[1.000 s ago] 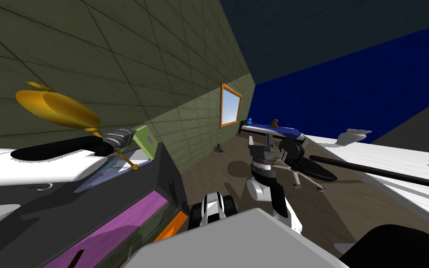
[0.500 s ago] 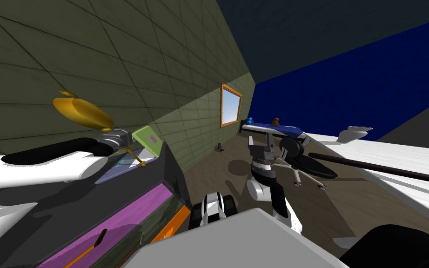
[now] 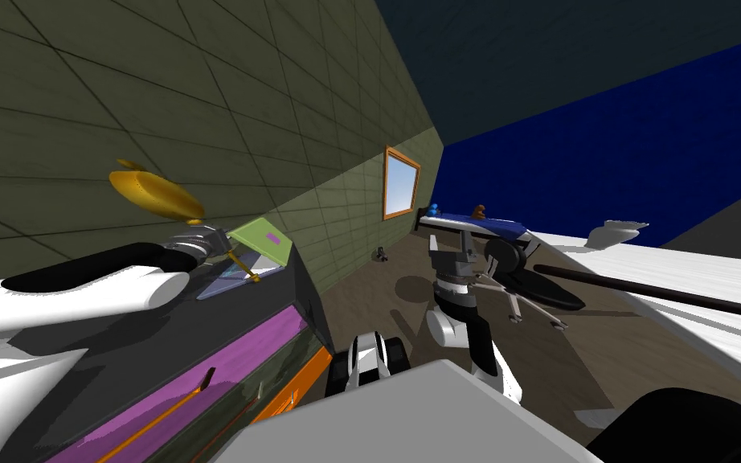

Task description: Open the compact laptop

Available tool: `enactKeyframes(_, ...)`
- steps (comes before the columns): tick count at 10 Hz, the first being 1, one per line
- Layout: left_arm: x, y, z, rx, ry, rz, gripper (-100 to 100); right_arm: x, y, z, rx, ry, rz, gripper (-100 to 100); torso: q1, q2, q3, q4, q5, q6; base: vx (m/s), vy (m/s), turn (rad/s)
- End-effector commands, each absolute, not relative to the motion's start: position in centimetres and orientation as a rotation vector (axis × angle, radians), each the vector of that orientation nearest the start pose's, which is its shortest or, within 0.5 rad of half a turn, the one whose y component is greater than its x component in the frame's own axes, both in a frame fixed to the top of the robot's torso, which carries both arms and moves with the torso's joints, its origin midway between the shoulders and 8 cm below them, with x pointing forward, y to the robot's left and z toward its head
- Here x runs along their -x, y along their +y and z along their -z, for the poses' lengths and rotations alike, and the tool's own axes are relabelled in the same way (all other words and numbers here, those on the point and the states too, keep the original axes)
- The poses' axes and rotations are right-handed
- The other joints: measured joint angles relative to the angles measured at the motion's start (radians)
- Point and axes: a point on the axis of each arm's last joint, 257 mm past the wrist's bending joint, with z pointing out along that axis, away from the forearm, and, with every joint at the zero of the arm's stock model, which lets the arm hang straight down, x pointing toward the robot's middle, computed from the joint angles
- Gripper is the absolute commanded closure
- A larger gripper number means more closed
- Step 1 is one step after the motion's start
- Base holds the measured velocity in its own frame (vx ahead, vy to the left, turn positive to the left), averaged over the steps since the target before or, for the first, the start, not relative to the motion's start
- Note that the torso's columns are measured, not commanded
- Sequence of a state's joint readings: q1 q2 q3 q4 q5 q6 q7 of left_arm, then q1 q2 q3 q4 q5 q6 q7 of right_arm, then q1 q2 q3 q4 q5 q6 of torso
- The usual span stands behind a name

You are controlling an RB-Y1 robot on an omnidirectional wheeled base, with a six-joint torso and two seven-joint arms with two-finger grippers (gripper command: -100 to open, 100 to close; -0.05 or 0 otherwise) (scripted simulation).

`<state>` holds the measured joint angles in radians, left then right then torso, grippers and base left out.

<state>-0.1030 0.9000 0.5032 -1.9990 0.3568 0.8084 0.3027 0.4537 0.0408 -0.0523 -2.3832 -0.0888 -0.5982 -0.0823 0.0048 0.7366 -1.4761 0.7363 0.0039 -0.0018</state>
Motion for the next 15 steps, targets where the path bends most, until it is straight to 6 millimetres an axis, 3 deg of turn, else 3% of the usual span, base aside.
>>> enactKeyframes(1,-49.5,54.9,-8.9,1.245,0.952,0.877,100,-29.6,-29.7,-9.8,-0.55,0.334,-1.445,0,-0.002,-0.001,-0.001,0.0,-0.001,0.001,-0.035,0.02,0.026)
enactKeyframes(9,-51.1,57.2,-3.4,1.388,0.724,1.131,100,-29.6,-29.7,-9.8,-0.55,0.334,-1.445,0,-0.003,0.001,0.0,0.0,-0.001,0.001,-0.05,0.035,0.023)
enactKeyframes(10,-50.8,57.0,-4.5,1.368,0.74,1.114,100,-29.6,-29.7,-9.8,-0.55,0.334,-1.445,0,-0.003,0.001,0.001,-0.001,-0.001,0.001,-0.025,0.016,0.007)
enactKeyframes(14,-51.5,56.7,-0.7,1.434,0.622,1.253,100,-29.6,-29.7,-9.8,-0.55,0.334,-1.445,0,-0.005,0.002,0.001,0.003,-0.005,0.002,-0.019,0.037,0.024)
enactKeyframes(15,-51.5,56.7,-0.9,1.428,0.62,1.256,100,-29.6,-29.7,-9.8,-0.55,0.334,-1.445,0,-0.005,0.003,0.001,0.003,-0.005,0.002,-0.015,0.038,0.009)
